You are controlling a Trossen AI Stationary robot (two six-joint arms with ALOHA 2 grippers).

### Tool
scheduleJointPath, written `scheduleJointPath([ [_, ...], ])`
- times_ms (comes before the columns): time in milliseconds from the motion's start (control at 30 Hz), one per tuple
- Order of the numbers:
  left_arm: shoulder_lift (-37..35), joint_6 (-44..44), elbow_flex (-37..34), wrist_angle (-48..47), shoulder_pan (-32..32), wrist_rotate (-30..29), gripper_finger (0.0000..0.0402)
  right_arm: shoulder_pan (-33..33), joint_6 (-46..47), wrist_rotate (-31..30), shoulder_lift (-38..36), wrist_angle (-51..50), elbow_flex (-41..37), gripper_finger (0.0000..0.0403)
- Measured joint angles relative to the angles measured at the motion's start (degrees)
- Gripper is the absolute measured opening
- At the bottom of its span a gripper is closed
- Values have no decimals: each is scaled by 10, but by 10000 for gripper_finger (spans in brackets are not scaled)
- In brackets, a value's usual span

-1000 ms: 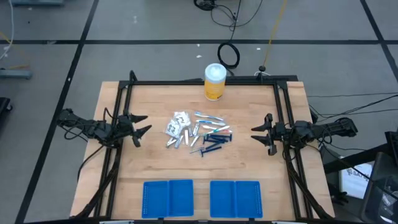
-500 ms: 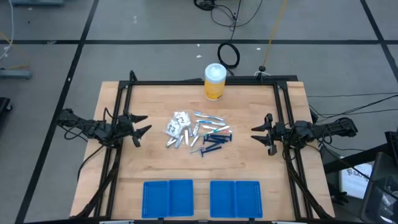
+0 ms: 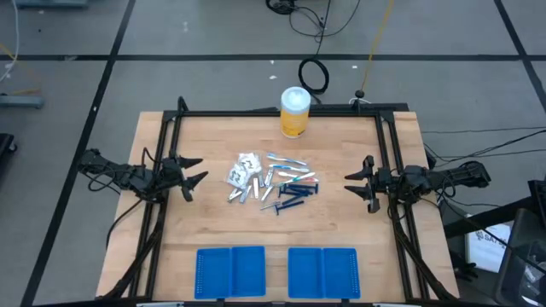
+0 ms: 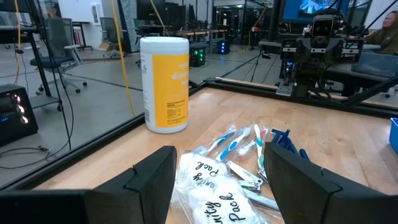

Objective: Pick & Place Travel size toiletries

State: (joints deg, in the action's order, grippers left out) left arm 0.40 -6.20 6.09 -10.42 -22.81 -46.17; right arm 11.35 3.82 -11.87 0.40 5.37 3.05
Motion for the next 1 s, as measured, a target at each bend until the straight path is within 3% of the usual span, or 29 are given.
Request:
scheduleJointPath([
  [733,0,0,0,0,0,0,239,0,1,0,0,3,0,139],
  [1000,0,0,0,0,0,0,239,0,120,0,0,9,0,139],
])
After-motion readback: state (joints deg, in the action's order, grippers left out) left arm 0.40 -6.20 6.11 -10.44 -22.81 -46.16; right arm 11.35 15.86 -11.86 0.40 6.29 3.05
